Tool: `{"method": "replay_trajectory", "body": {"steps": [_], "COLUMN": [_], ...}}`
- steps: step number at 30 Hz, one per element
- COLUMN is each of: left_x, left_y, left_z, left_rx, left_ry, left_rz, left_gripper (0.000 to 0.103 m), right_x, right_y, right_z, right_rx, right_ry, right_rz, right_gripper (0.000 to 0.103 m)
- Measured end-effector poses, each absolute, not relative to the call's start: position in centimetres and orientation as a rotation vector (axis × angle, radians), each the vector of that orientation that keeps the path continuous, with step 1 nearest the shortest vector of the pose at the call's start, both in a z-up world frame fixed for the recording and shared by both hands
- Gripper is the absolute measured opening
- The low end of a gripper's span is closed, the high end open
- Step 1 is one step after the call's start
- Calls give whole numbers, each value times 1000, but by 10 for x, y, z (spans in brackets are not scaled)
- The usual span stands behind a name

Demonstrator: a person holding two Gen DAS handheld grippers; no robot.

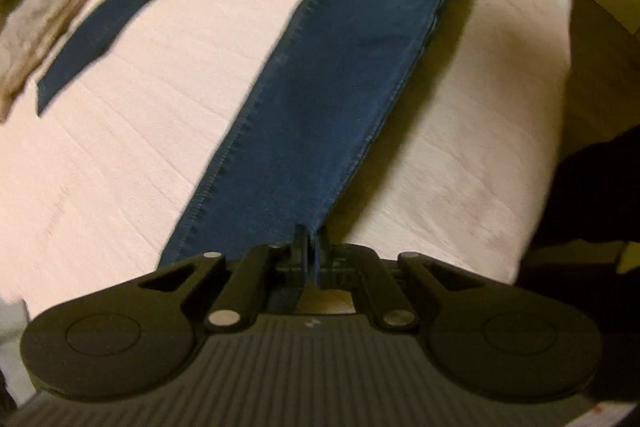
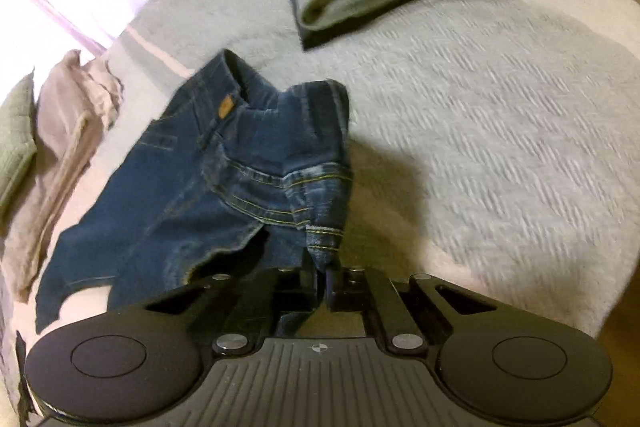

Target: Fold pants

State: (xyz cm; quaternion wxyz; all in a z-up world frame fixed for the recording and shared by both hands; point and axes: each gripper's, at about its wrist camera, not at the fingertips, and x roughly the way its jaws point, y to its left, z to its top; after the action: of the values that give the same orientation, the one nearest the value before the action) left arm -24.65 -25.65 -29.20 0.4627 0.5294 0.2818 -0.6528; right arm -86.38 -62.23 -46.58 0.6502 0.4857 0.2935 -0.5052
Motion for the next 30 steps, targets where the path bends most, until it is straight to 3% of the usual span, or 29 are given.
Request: {"method": "replay_trajectory", "body": {"steps": [2, 4, 5, 6, 12, 18, 24, 30], "left_x": [-250, -250, -250, -251, -233, -180, -92, -6], "left_y": [-256, -262, -263, -261, -254, -306, -407, -509], "left_z": [-306, -316, -318, -317, -275, -251, -257, -315], "left_rx": [1311, 1316, 1334, 1338, 1253, 1196, 1193, 1295], "left_ry": [729, 782, 795, 800, 816, 669, 484, 259], "left_rz": [-1577, -1553, -1540, -1535, -1431, -1318, -1311, -1379], "left_gripper": [2, 6, 10, 11, 15, 23, 29, 30], "right_x": [-861, -863, -863, -860, -815, -709, -562, -446], "right_y": [-620, -618, -616, -612, -598, -586, -550, -528], "right_z": [-487, -500, -498, -492, -440, -418, -436, -487], "right_rx": [1090, 1123, 1109, 1070, 766, 562, 237, -45], "right_ry": [733, 775, 777, 778, 812, 803, 892, 992], "right_rz": [-1165, -1252, -1288, -1305, -1239, -972, -644, -478], "right_gripper": [3, 19, 32, 35, 37, 37, 37, 37]}}
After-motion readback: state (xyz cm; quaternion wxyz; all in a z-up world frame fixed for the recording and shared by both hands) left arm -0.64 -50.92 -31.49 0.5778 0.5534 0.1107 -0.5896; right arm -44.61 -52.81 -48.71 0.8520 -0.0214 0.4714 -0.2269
